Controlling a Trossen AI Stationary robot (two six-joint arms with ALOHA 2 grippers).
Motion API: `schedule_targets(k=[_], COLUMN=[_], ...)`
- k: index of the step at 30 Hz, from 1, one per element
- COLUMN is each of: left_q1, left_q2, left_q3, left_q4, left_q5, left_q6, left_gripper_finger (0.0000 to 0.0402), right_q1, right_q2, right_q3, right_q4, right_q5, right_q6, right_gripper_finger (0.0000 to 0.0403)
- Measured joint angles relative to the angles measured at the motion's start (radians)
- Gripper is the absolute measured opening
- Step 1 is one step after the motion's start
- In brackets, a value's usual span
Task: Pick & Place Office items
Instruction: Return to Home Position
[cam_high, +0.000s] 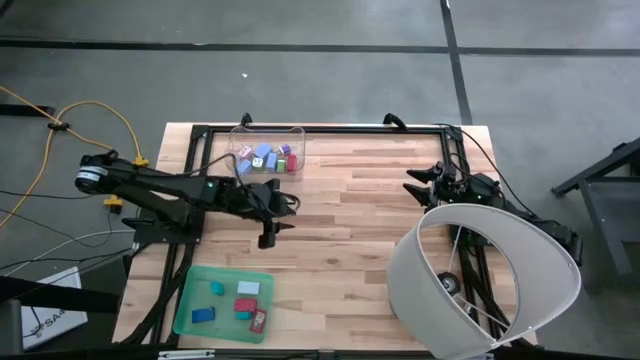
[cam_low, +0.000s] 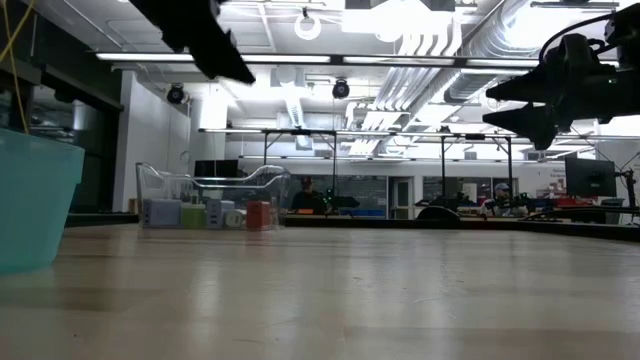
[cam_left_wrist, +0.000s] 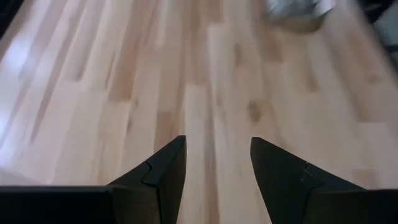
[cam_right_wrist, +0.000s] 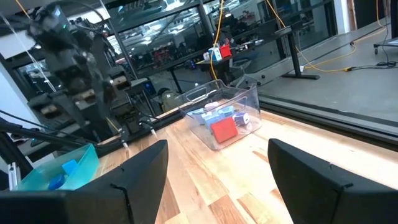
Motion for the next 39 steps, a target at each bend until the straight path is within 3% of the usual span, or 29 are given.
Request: schedule_targets(k=[6,12,25,39], left_q1=[0.092,0.197,0.309,0.308], left_q2=[-0.135,-0.319,-0.777,-1.068], left_q3=[-0.043,-0.159,-0.463,-0.724], left_q4=[0.005,0.028,0.166,0.337], left_q5=[0.199,0.257,0.184,0.133], left_q6=[0.091,0.077,0.018,-0.012], left_gripper_finger=[0.0172,0.0172,0.0172,0.0172], right_q1=[0.000,0.000,0.000,0.000], right_q2=[0.000,0.000,0.000,0.000], right_q3=[0.000,0.000,0.000,0.000], right_q4=[0.000,0.000,0.000,-0.001], right_q5=[-0.004,-0.004,-0.004,-0.004], right_q6=[0.000,0.000,0.000,0.000], right_gripper_finger=[0.0263,0.0263,0.0263,0.0263])
